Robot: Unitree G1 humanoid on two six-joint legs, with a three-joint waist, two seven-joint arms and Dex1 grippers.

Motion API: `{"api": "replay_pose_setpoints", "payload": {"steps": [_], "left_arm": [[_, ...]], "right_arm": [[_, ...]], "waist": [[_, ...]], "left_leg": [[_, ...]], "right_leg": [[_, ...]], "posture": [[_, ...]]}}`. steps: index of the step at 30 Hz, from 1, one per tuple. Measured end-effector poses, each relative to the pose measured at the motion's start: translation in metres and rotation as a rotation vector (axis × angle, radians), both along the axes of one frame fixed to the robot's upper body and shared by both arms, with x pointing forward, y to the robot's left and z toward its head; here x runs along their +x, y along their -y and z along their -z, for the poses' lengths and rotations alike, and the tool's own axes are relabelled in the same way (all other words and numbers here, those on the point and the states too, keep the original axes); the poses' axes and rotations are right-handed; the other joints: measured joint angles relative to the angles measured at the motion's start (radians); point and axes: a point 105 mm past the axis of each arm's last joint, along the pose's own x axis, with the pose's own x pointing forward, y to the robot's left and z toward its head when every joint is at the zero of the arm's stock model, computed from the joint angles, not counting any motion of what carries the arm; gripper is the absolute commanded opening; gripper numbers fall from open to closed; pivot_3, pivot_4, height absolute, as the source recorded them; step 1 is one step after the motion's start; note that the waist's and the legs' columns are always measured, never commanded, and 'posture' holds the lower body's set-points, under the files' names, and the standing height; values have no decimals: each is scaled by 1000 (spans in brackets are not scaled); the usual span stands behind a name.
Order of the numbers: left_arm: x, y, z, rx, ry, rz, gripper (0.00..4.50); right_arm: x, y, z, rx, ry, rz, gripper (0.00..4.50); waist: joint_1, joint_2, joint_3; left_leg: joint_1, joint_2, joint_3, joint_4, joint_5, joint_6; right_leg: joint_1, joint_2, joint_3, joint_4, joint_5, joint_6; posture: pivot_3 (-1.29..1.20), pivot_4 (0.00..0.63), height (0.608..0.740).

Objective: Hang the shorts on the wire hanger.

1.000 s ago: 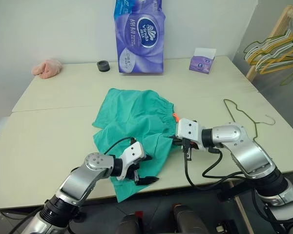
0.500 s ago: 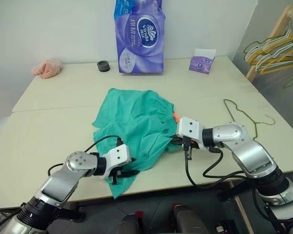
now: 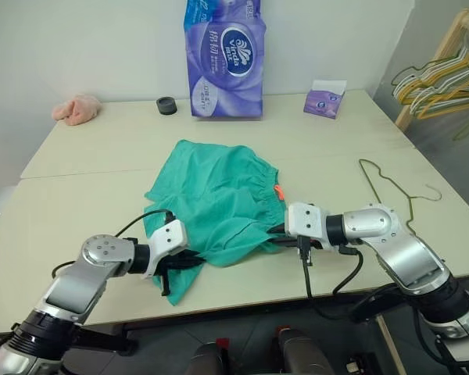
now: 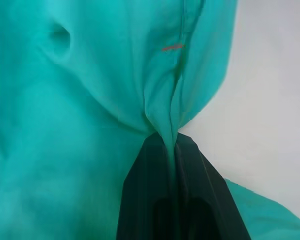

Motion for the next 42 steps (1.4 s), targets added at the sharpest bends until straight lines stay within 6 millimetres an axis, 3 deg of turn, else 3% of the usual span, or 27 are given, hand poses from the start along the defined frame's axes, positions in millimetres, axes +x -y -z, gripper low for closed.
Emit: {"api": "replay_pose_setpoints", "payload": {"steps": [6,15,18,21,25,28,30,32,34,37,40,42], "left_arm": [[6,-3,-13,-13,23,7,0],[7,-8,-20,5,26,19,0],[10,-13,-21,16,29,3,0],[18,-20,-24,31,49,-25,0],[43,-21,-36,48,159,-58,0],[70,-16,-46,63,284,-88,0],[80,-12,-55,62,340,-87,0],[78,-9,-58,65,336,-46,0],[64,-10,-49,97,266,28,0],[32,-5,-28,117,118,160,0],[-3,-5,-13,141,-39,261,0],[-16,-9,-10,169,-99,299,0]], "right_arm": [[5,14,24,-96,118,5,3865],[24,10,39,-117,225,38,3865],[38,10,40,-122,240,57,3304],[54,8,32,-121,277,72,2311],[84,6,4,-87,394,113,927],[106,8,-30,-44,531,144,22],[111,11,-52,-23,620,135,22],[110,23,-58,-56,658,112,22],[105,38,-49,-117,638,87,22],[79,48,-19,-197,544,-8,22],[45,49,3,-249,426,-120,22],[29,44,7,-248,377,-167,22]], "waist": [[1,0,0],[0,0,0],[0,0,0],[0,0,0],[4,0,0],[7,0,0],[5,-1,0],[2,-1,0],[-4,-1,0],[-9,0,0],[-20,0,0],[-25,0,0]], "left_leg": [[0,0,1,0,0,0],[0,0,1,0,0,0],[0,0,1,0,0,0],[0,0,1,0,0,0],[0,0,1,1,0,0],[0,-1,1,1,0,0],[-1,-1,1,0,0,0],[-1,-1,2,0,0,-1],[-2,-1,4,-1,0,-1],[-2,0,5,-1,-1,0],[-1,0,4,0,-1,0],[1,1,3,0,-1,0]], "right_leg": [[0,0,0,0,0,0],[0,1,1,1,0,0],[0,1,1,1,0,0],[0,1,1,1,0,0],[0,1,0,1,1,-1],[-1,0,1,1,1,0],[-1,0,1,0,1,0],[-2,-1,2,-1,1,0],[-2,-1,3,-1,0,0],[-3,-1,4,0,0,1],[-2,0,4,2,0,1],[-2,1,3,3,0,1]], "posture": [[-137,84,740],[-128,86,740],[-123,86,740],[-122,87,740],[-123,85,740],[-130,85,740],[-134,87,740],[-138,90,740],[-142,91,740],[-149,95,740],[-153,97,740],[-154,97,740]]}}
